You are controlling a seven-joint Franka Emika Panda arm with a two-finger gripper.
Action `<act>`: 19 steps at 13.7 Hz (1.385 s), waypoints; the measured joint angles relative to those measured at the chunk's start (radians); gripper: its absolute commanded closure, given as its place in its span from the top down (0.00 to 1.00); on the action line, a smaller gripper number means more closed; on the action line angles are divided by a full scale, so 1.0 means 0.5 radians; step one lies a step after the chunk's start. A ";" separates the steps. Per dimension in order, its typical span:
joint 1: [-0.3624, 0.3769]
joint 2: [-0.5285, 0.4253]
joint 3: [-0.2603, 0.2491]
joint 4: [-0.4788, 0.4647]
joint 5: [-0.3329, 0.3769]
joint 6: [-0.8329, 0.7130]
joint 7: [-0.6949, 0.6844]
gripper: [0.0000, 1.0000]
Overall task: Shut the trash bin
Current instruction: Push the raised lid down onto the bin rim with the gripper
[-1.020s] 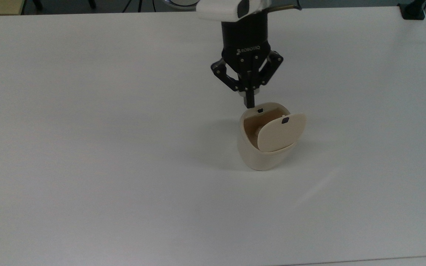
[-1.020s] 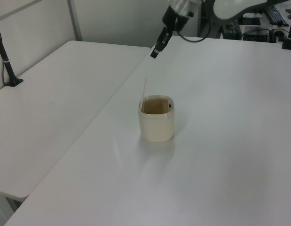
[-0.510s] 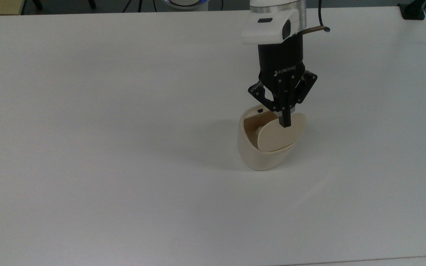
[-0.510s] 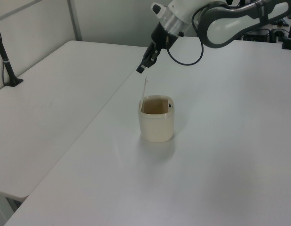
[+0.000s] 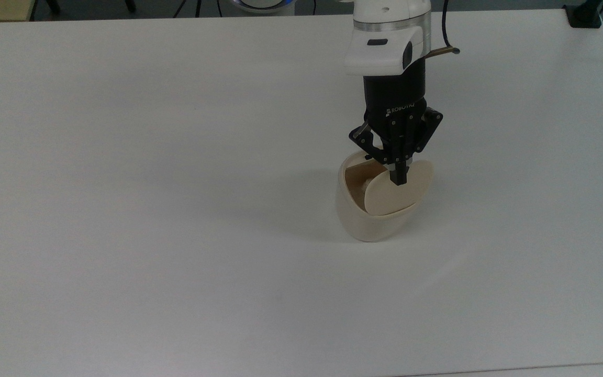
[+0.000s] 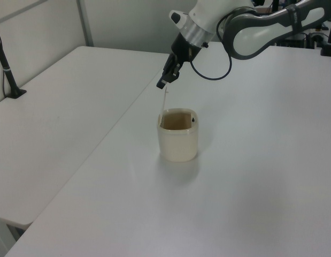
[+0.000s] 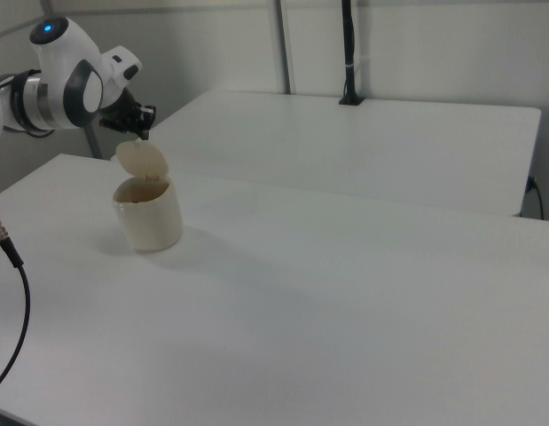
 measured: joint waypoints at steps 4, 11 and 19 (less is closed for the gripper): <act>0.001 0.006 0.000 0.001 0.000 -0.182 -0.009 0.00; 0.001 0.005 0.000 -0.010 0.000 -0.517 -0.052 0.00; 0.002 0.073 0.000 -0.075 -0.002 -0.535 -0.082 0.00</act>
